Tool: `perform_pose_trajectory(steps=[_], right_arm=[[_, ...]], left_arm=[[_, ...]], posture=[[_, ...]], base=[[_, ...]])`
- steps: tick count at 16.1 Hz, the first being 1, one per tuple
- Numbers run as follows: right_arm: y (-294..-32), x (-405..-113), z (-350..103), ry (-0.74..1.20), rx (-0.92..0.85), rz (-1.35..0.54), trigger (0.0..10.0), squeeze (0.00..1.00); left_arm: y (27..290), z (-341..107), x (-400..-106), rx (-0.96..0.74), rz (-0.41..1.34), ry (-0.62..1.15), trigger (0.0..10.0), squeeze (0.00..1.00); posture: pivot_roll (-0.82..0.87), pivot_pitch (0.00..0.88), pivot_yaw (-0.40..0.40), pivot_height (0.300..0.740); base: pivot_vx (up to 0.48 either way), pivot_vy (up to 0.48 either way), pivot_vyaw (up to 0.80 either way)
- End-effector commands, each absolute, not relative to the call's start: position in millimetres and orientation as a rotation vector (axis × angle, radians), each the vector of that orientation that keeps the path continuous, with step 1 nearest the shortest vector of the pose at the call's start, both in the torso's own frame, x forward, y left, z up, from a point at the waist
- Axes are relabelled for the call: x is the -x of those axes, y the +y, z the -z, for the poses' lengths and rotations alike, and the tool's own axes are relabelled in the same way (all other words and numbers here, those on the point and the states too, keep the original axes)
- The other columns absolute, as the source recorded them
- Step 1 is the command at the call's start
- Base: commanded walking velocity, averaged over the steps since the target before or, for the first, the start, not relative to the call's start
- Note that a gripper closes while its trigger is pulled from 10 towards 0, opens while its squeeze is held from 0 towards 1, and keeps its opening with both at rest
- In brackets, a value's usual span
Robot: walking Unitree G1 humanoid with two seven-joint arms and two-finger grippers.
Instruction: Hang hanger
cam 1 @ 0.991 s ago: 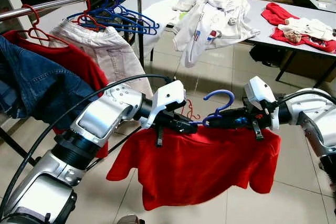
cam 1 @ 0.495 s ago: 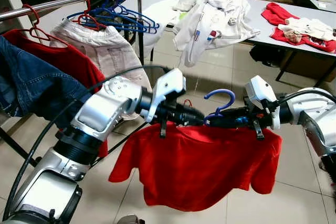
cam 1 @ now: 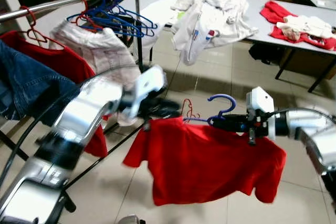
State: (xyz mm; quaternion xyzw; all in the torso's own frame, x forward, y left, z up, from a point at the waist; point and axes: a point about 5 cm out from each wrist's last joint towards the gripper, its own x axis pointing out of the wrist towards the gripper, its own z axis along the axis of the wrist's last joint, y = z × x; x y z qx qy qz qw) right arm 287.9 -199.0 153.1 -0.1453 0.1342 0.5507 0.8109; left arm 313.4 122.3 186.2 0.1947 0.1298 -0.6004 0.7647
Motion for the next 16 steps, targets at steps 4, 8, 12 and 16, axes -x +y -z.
perform_pose_trajectory(steps=[4, 8, 12, 16], right_arm=[[-199.7, -296.3, -169.9, 0.137, 0.299, -0.998, 0.0, 0.00], [-197.9, -298.5, -168.7, 0.119, 0.245, -0.897, 0.0, 0.00], [-194.6, -303.5, -174.1, 0.079, 0.213, -0.859, 0.0, 0.00], [-186.0, -304.8, -177.1, 0.068, 0.186, -0.880, 0.0, 0.00]], left_arm=[[107.5, -189.4, -319.4, -0.231, 0.970, 0.197, 10.0, 1.00], [97.2, -171.6, -310.8, -0.158, 0.715, 0.190, 10.0, 0.91], [72.5, -165.9, -293.3, -0.041, 0.779, 0.233, 10.0, 1.00], [59.8, -165.1, -299.7, -0.040, 0.725, 0.233, 10.0, 0.63]], posture=[[0.05, 0.000, 0.014, 0.740], [0.04, 0.000, 0.014, 0.740], [0.04, 0.000, 0.005, 0.740], [0.03, 0.000, 0.004, 0.740]], base=[[0.000, 0.000, 0.00], [0.000, 0.000, 0.00], [0.000, 0.000, 0.00], [0.000, 0.000, 0.00]])
